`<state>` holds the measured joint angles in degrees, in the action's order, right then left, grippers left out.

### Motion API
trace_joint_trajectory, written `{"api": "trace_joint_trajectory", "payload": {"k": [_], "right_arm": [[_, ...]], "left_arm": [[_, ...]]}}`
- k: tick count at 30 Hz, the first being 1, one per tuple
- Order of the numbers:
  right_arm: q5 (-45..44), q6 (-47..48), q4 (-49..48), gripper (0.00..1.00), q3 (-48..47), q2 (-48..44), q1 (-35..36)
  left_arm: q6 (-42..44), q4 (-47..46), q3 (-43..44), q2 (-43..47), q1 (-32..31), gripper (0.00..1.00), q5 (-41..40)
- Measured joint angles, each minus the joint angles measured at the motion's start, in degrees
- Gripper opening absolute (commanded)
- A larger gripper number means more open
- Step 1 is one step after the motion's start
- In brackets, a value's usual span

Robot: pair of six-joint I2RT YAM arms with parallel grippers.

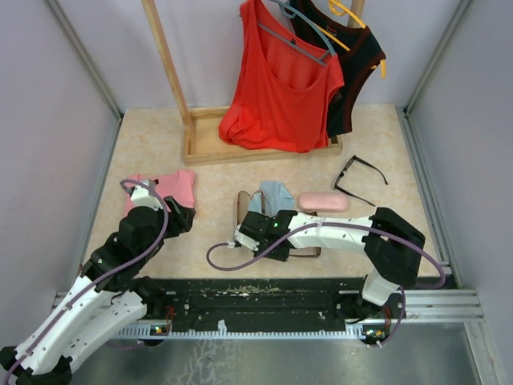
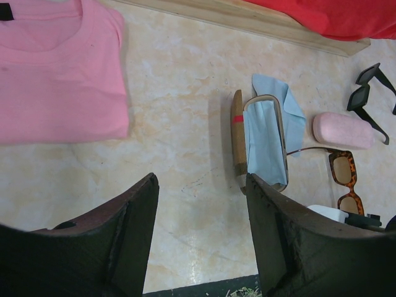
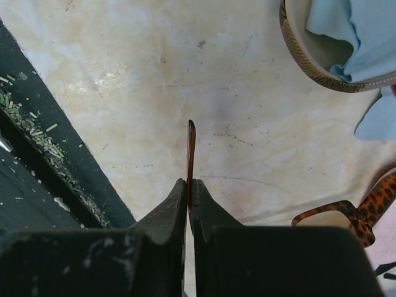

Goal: Organize the sunglasses
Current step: Place the sunglasses at the center of the board.

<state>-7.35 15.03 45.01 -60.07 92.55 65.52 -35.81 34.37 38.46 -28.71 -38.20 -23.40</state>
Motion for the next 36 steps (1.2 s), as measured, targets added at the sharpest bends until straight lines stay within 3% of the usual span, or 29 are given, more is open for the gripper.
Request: {"api": "trace_joint_trajectory", "payload": {"k": [3,12,19,25,31,36], "right_arm": [[0.1,-0.1,-1.2,0.21,0.9,0.7,0.0],[-0.3,-0.3,-2.9,0.42,1.7,1.7,0.0],[-2.1,-3.8,-4.2,0.42,1.7,-3.1,0.0],[-9.8,-16.8,-9.4,0.41,2.7,-15.7,-1.3],[-17.4,-35.7,-8.1,0.40,9.0,-25.0,-10.6],[-17.7,-46.1,-5.7,0.39,14.8,-30.3,-19.1]], "left_arm": [[0.0,0.0,0.0,0.0,0.0,0.65,0.0],[0.0,0.2,0.0,0.0,0.0,0.65,0.0],[0.0,0.4,0.0,0.0,0.0,0.65,0.0],[-0.2,0.3,0.0,-0.2,0.0,0.65,0.1],[-0.2,-0.5,0.0,-2.2,0.0,0.65,1.0],[-0.2,-1.6,-0.4,-3.5,0.0,0.65,1.6]]}}
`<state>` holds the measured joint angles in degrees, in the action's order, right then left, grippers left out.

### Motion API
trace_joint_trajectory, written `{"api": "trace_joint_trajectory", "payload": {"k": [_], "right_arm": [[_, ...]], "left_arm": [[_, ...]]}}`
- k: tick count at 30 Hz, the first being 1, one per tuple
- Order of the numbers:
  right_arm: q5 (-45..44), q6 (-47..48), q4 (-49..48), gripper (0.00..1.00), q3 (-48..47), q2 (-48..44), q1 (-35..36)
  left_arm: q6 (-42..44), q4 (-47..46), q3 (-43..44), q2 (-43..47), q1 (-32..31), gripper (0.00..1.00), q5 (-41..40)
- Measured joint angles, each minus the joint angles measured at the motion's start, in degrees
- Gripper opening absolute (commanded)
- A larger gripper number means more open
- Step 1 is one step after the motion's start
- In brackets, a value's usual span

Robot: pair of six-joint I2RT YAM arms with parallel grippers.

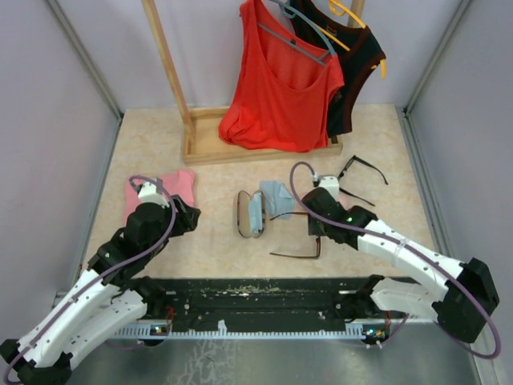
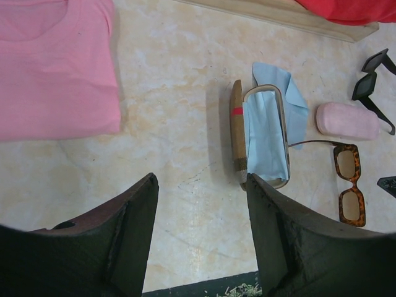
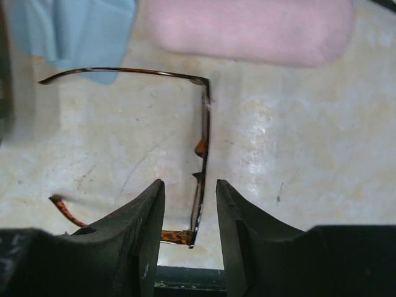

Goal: Organize the sunglasses
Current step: Place the sunglasses at the center of the board, then fold the sunglasses at the center of the board.

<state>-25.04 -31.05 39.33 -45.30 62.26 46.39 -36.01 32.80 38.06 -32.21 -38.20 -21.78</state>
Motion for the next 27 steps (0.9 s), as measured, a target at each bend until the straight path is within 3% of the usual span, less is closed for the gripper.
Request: {"api": "trace_joint_trajectory", "payload": {"k": [6,16,27], "right_arm": [[5.4,-4.1,0.2,0.40,6.0,-2.4,-8.8],[8.9,-4.6,-1.0,0.37,6.2,3.0,-9.4],[9.1,-3.2,-3.1,0.26,6.2,8.0,-10.4]], "left_arm": [[-0.2,-1.1,-1.2,0.0,0.0,0.65,1.1],[-0.2,-2.2,-1.8,-0.3,0.0,0.65,2.2],[-0.2,-2.4,-2.4,-0.2,0.0,0.66,2.9]]}}
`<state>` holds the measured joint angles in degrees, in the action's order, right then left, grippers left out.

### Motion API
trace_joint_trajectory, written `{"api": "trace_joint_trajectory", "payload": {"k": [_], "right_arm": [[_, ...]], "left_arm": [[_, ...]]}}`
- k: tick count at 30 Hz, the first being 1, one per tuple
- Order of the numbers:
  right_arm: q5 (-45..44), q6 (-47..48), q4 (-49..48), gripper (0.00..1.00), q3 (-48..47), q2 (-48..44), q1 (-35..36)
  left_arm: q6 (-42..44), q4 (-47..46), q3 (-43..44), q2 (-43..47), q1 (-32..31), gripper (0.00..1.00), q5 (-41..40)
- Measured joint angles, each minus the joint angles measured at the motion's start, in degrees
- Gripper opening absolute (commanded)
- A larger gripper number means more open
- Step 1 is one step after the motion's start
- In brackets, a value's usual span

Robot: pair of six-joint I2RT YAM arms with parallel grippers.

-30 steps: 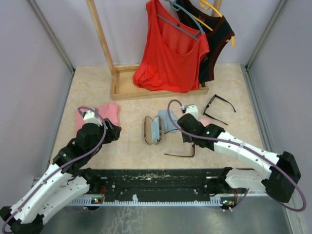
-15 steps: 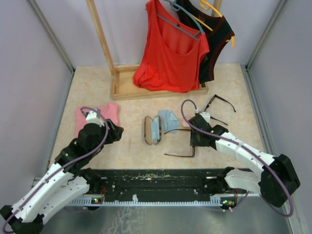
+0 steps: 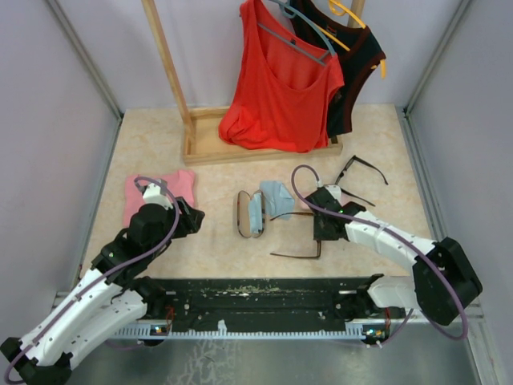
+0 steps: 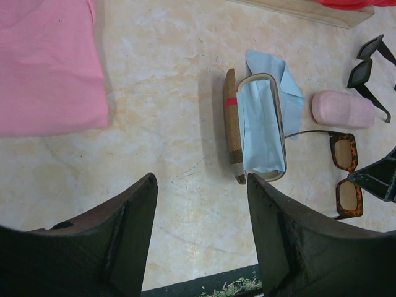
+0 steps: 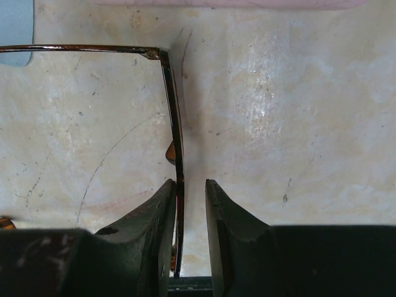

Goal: Organize the sunglasses
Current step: Fold the sunglasses at the center of the board.

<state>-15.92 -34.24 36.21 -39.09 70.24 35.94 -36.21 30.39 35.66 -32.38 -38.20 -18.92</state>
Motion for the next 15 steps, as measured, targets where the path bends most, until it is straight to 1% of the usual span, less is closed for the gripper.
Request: {"api": "trace_joint_trajectory", "payload": {"k": [9,15], "right_arm": [[0.0,1.3,-1.6,0.27,0.0,1.5,-0.4],[0.0,2.2,-2.8,0.20,0.0,2.6,-0.7]], "left_arm": [[0.0,0.0,-0.2,0.2,0.0,0.66,0.0],[0.0,0.0,-0.2,0.2,0.0,0.67,0.0]]}}
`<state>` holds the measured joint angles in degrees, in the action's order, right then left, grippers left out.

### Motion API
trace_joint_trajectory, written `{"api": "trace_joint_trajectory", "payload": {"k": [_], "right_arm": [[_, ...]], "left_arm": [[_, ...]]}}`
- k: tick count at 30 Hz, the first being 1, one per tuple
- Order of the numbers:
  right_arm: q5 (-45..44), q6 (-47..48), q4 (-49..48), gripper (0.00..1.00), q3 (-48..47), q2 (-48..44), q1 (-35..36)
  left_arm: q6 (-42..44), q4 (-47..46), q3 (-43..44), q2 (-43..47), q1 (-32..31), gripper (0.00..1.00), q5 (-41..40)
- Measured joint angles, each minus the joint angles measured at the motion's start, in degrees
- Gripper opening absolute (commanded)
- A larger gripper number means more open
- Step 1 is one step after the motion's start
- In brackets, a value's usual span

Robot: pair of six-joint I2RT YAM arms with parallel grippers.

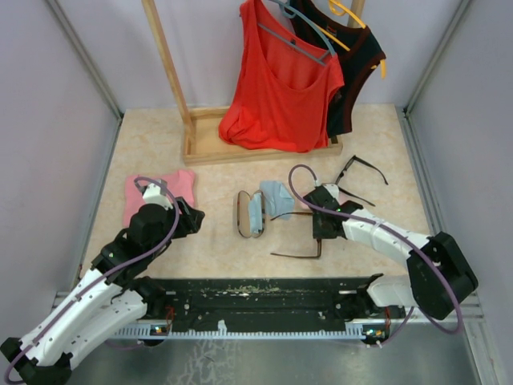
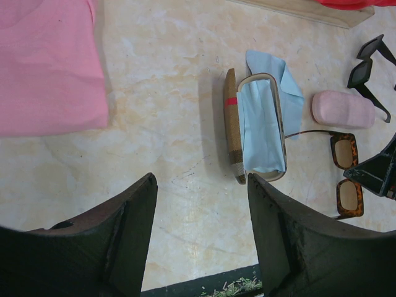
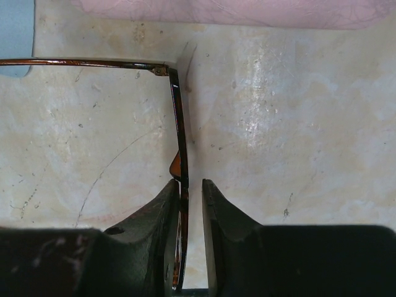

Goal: Organize the sunglasses
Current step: Fold the sunglasses at the center of the board.

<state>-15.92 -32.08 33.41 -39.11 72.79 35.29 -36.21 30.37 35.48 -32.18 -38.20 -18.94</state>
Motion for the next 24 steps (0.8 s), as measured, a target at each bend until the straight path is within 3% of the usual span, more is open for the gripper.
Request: {"api": "trace_joint_trajectory", "payload": {"k": [10,16,24], "right_arm": [[0.2,1.0,-0.9,0.01,-0.4,1.6,-0.2],[0.1,1.3,0.3,0.00,-0.5,-0.9,-0.3],[0.6,6.4,1.3,0.00,-2.3,-15.3,-0.3]], "left_arm": [[0.0,0.0,0.0,0.0,0.0,0.67,0.0],[0.0,0.0,0.0,0.1,0.0,0.67,0.0],[0.4,-0.2,0.0,0.5,0.0,0.68,-0.1]]}}
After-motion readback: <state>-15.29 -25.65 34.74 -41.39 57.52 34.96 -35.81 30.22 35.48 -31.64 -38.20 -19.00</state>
